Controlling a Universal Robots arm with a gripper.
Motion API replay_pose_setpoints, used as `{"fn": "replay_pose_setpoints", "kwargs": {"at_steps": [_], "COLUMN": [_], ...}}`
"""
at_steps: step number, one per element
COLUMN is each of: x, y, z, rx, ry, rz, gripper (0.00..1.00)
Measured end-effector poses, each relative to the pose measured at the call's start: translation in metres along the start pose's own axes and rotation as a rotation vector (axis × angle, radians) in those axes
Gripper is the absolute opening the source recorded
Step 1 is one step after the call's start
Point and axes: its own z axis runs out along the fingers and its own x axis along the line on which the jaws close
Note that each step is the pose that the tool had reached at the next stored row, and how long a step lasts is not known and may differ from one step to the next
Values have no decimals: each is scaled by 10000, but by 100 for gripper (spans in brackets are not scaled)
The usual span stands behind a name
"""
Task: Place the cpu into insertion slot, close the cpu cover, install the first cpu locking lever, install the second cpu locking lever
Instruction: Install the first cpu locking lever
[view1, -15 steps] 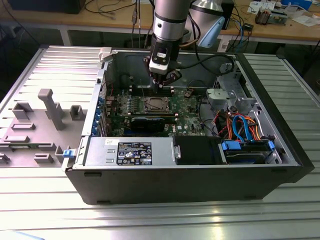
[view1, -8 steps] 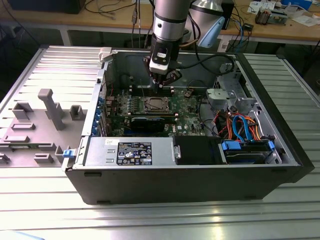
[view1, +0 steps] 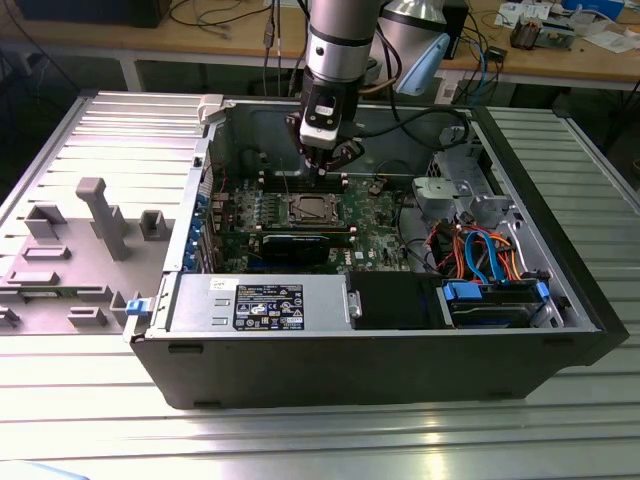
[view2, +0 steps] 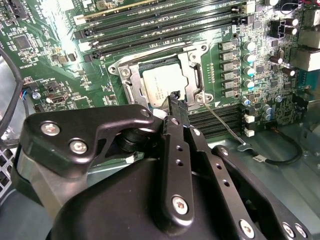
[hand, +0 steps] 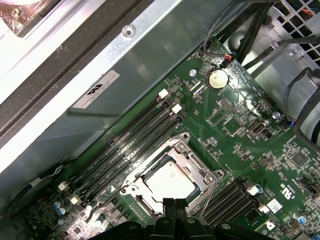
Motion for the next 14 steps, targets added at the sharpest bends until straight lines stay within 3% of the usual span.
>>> {"fn": "replay_pose_setpoints", "kwargs": {"at_steps": [14], "x": [0], "y": [0], "z": [0], "rx": [3], "ry": [-4], "rz": [-65], "gripper": [11]}}
